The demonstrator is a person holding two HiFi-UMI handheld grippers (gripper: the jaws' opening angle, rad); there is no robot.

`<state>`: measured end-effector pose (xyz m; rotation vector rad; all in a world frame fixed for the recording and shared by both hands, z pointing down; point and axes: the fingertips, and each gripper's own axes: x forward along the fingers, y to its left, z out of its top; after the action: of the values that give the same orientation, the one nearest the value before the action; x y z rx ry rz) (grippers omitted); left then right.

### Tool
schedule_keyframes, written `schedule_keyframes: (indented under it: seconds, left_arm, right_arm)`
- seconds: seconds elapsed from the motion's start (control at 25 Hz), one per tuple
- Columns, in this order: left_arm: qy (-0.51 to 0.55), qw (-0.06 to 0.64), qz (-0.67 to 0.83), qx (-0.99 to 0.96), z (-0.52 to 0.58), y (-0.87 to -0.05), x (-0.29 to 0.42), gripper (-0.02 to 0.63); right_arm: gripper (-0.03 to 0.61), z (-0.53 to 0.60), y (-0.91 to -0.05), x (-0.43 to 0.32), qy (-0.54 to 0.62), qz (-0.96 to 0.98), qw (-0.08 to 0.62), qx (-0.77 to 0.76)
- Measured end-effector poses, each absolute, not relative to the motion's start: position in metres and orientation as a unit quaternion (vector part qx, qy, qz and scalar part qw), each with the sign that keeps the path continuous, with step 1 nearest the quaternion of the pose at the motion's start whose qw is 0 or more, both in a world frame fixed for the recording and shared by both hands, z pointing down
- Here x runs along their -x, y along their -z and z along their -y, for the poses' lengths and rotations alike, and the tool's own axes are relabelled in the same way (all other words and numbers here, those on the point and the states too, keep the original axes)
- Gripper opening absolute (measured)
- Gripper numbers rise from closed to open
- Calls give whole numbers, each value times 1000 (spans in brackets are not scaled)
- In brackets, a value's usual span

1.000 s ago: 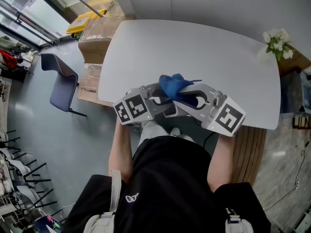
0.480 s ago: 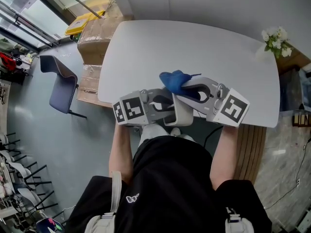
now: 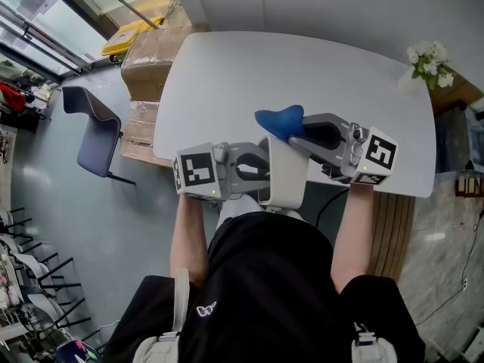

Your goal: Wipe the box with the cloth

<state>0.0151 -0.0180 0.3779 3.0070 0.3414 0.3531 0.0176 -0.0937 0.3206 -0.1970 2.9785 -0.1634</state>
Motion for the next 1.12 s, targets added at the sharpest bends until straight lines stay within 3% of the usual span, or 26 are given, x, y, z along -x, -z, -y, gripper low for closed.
schedule_keyframes:
  seconds: [0.32, 1.12]
  left_arm:
    - [-62, 59, -132, -987, 9, -358, -16, 52]
    - [109, 56, -66, -990, 48, -295, 1, 52]
  right_arm:
    - [52, 102, -331, -32, 107, -983, 133, 66]
    - [51, 85, -361, -20, 153, -976, 146, 52]
